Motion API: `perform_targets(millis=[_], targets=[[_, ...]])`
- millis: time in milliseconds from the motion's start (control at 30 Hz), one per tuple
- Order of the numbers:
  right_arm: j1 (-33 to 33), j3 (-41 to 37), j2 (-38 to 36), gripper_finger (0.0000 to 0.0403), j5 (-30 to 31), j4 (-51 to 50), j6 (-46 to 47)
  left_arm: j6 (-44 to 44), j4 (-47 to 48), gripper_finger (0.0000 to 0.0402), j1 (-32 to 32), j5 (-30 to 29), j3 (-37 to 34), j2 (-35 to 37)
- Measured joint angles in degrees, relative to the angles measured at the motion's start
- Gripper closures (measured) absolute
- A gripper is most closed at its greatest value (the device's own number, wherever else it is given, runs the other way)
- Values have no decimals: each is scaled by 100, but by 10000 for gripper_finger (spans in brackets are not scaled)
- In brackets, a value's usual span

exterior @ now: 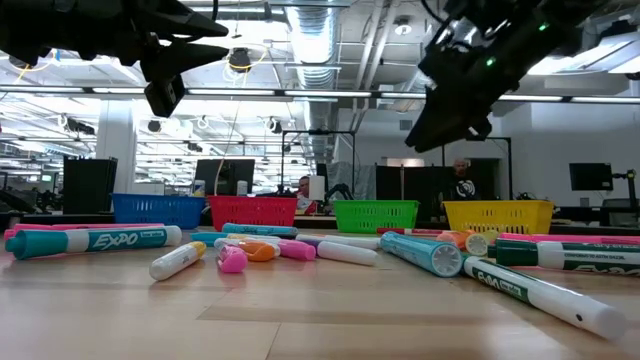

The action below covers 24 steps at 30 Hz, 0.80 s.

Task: Pick & Place Markers
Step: Put the right large pink highlighter pen into the blue bin

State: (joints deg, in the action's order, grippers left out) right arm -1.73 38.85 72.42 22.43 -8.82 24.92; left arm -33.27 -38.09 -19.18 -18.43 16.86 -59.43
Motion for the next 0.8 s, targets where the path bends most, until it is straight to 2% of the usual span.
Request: perform_targets(millis=[233, 400, 633, 800], targets=[[-757, 0, 0, 251, -32, -165, 929, -18, 5, 305, -31, 9, 0, 1], [-1175, 0, 0, 251, -312, -393, 1241, -18, 3, 305, -163, 26, 0, 1], [-1981, 0, 0, 251, -321, -1152, 1847, -9, 3, 305, -408, 13, 0, -1], [-2425, 0, 0, 251, -299, -1640, 2258, -58, -1, 305, -495, -287, 0, 1]])
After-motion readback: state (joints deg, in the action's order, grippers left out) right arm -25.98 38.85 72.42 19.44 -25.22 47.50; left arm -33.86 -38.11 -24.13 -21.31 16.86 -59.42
